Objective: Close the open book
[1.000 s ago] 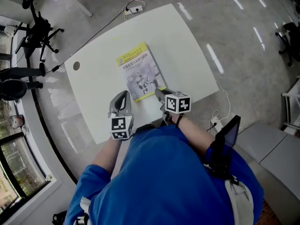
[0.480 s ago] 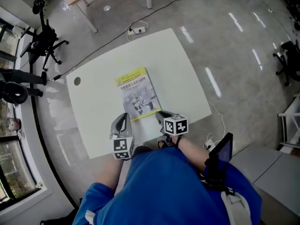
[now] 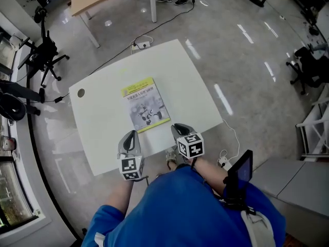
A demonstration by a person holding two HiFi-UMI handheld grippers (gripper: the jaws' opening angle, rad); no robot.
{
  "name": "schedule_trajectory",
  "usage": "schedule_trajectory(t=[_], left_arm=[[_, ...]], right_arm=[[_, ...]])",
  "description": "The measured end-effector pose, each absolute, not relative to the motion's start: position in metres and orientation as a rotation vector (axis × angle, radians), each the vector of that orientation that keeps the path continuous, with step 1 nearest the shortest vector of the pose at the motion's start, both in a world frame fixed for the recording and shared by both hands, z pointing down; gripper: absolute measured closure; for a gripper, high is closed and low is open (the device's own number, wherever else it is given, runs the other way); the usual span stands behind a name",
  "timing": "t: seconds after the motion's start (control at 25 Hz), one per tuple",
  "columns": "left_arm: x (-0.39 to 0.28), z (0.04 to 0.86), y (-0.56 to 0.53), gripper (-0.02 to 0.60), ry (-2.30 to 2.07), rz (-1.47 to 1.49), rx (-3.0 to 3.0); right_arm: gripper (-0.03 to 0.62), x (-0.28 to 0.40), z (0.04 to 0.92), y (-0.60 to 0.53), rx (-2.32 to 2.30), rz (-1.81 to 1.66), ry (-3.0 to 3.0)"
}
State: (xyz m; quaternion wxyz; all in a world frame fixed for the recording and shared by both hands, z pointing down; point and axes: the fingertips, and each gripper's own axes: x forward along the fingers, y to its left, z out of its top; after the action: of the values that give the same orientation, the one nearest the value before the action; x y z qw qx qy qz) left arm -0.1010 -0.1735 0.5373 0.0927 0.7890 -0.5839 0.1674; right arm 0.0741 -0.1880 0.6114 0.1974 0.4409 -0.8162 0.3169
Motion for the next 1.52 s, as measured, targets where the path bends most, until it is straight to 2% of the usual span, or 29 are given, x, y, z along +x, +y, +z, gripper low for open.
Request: schedule_trajectory(t=[0.44, 0.88, 1.52], left_arm=[[-0.115, 0.482, -0.082, 0.575, -1.813, 0.358, 2.437], [-0.124, 0.456, 0.003, 0.574, -1.818, 0.285, 2.479], [-0.085, 0.433, 0.045, 0.574, -1.833, 0.231, 2.477]], right_arm=[[0.553, 0.032, 0.515, -0.103, 1.264, 0.341, -2.447], [0.554, 0.011, 0.468, -0.015, 1.271, 0.209, -2.495], [0.560, 0.034, 0.437, 0.026, 1.204, 0.166, -2.581]])
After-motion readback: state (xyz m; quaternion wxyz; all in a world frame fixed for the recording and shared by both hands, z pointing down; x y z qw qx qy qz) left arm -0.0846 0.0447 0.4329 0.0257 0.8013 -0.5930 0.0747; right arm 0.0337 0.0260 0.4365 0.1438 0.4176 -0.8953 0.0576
